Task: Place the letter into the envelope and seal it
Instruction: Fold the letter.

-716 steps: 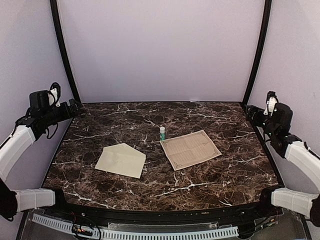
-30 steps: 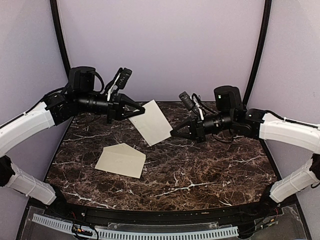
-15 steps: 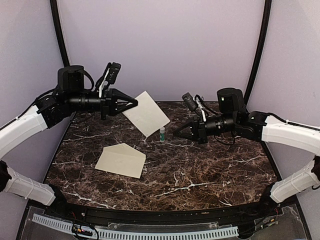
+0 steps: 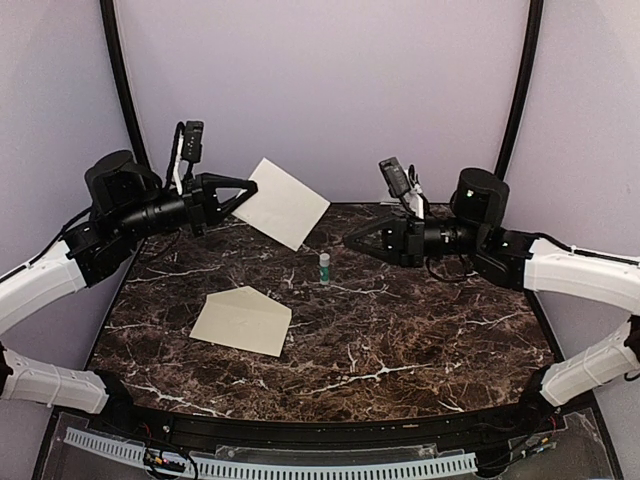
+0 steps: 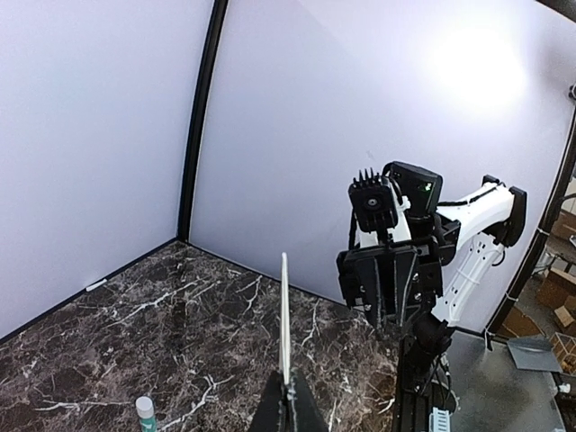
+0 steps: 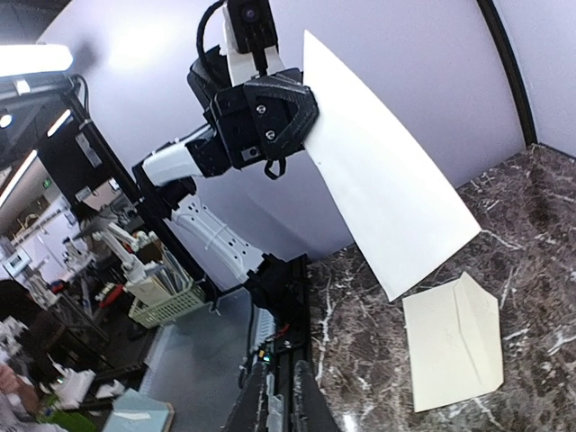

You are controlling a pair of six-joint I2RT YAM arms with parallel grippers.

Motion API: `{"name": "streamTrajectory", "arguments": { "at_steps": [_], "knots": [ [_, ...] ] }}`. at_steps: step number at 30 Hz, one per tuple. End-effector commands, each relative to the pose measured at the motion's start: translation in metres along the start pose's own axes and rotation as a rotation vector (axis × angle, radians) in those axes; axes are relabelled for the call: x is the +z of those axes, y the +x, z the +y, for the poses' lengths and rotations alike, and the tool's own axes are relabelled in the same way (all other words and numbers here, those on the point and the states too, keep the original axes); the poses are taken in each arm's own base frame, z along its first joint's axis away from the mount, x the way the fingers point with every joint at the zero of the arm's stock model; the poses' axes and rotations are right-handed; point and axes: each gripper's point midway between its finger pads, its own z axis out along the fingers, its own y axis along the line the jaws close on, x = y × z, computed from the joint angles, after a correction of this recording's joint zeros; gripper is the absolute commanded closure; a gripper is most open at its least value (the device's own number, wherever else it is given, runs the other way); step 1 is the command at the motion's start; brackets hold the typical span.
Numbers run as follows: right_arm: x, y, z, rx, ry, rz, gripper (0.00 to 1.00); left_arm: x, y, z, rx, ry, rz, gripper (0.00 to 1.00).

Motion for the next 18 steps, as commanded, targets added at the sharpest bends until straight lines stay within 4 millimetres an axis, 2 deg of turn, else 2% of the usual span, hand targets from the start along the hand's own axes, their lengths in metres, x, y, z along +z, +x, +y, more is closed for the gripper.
{"name": "streamTrajectory", "arguments": {
  "at_steps": [1,2,13,16,18],
  "knots": [
    [0.002,-0.042,0.014,0.050,-0.052,-0.111,0.97,-0.009,-0.033,-0.003,-0.049,-0.005,-0.169,1.00],
    [0.003,-0.046,0.013,0.067,-0.042,-0.120,1.00,-0.008,-0.032,0.000,-0.067,-0.015,-0.173,1.00],
    [-0.009,-0.081,0.013,0.207,-0.017,-0.225,1.00,-0.002,-0.053,0.014,-0.279,-0.065,-0.315,1.00],
    [-0.012,-0.082,0.003,0.237,0.025,-0.246,1.00,0.000,-0.062,0.006,-0.341,-0.022,-0.373,1.00],
    [-0.012,-0.081,-0.011,0.238,0.100,-0.244,1.00,0.004,-0.063,-0.004,-0.349,0.018,-0.382,1.00]
  ]
}}
